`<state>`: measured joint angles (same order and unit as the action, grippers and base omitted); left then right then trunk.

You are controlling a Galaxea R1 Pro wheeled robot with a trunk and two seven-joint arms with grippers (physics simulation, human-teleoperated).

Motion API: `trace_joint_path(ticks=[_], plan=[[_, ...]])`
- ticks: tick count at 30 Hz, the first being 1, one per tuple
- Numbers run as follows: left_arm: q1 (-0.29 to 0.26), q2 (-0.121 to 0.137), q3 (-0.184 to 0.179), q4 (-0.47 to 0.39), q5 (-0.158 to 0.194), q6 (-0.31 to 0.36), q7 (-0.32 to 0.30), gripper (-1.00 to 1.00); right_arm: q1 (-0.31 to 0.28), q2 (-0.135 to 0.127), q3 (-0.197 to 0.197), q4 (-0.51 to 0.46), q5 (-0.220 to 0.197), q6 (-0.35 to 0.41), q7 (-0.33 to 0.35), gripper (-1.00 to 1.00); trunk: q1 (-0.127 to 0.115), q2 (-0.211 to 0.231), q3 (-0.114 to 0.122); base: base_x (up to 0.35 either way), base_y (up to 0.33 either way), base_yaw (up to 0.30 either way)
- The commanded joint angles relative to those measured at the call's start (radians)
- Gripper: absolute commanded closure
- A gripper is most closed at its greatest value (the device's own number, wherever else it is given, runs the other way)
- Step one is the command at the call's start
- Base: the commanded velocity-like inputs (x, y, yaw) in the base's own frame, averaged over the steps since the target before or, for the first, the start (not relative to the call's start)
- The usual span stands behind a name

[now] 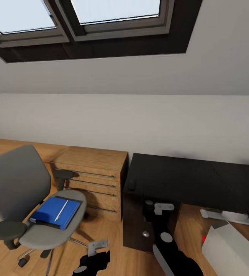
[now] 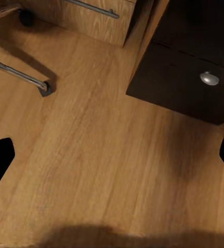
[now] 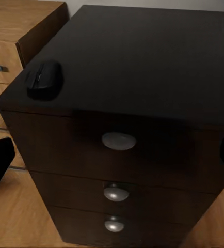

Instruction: In the bedroom, organize the workspace by keeping the computer under the desk, ensuring the monitor is on the desk, placing the keyboard on the desk next to the monitor, placing the mouse on the desk next to the keyboard, moving the folder from the swivel chair onto the desk next to the mouse, stacking the notebook on top of the folder with the pen on top of the notebook, and positioning the swivel chair next to the desk.

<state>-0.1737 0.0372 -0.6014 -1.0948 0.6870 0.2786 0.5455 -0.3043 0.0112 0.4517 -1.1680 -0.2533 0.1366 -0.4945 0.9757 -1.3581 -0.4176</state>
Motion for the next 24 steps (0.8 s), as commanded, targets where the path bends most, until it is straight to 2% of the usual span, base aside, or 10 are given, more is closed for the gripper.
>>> trace_joint_path(ticks=[1, 12, 16, 19, 20, 24], plan=[[-0.001, 0.001, -0.003, -0.002, 0.006, 0.002, 0.008, -1.0, -0.001, 0.0, 0.002, 0.0, -0.004, 0.005, -0.007, -1.0, -0.001, -0.001, -0.001, -0.337, -0.004, 0.0], [-0.001, 0.004, 0.004, -0.001, 0.008, 0.003, 0.007, -1.0, -0.002, 0.0, 0.001, 0.051, -0.004, 0.006, -0.007, -1.0, -0.001, -0.001, -0.001, -0.337, -0.001, 0.0], [-0.001, 0.007, 0.026, 0.014, 0.007, 0.003, 0.003, -1.0, -0.002, 0.003, 0.004, 0.096, -0.004, 0.0, -0.007, -1.0, -0.001, -0.001, -0.001, -0.337, 0.0, 0.0], [-0.001, 0.007, 0.051, 0.063, 0.006, 0.002, 0.001, -1.0, -0.002, 0.006, 0.007, 0.177, -0.004, -0.04, -0.007, -1.0, -0.001, -0.001, -0.001, -0.337, 0.0, 0.0], [-0.001, 0.005, 0.057, 0.106, 0.005, 0.001, 0.0, -1.0, -0.002, 0.008, 0.013, 0.255, -0.002, -0.081, -0.006, -1.0, -0.001, -0.001, -0.001, -0.338, 0.0, 0.0], [-0.001, 0.004, 0.064, 0.18, 0.003, 0.0, -0.002, -1.0, -0.002, 0.009, 0.035, 0.403, 0.009, -0.167, -0.006, -1.0, -0.001, -0.001, -0.001, -0.338, 0.0, 0.0]])
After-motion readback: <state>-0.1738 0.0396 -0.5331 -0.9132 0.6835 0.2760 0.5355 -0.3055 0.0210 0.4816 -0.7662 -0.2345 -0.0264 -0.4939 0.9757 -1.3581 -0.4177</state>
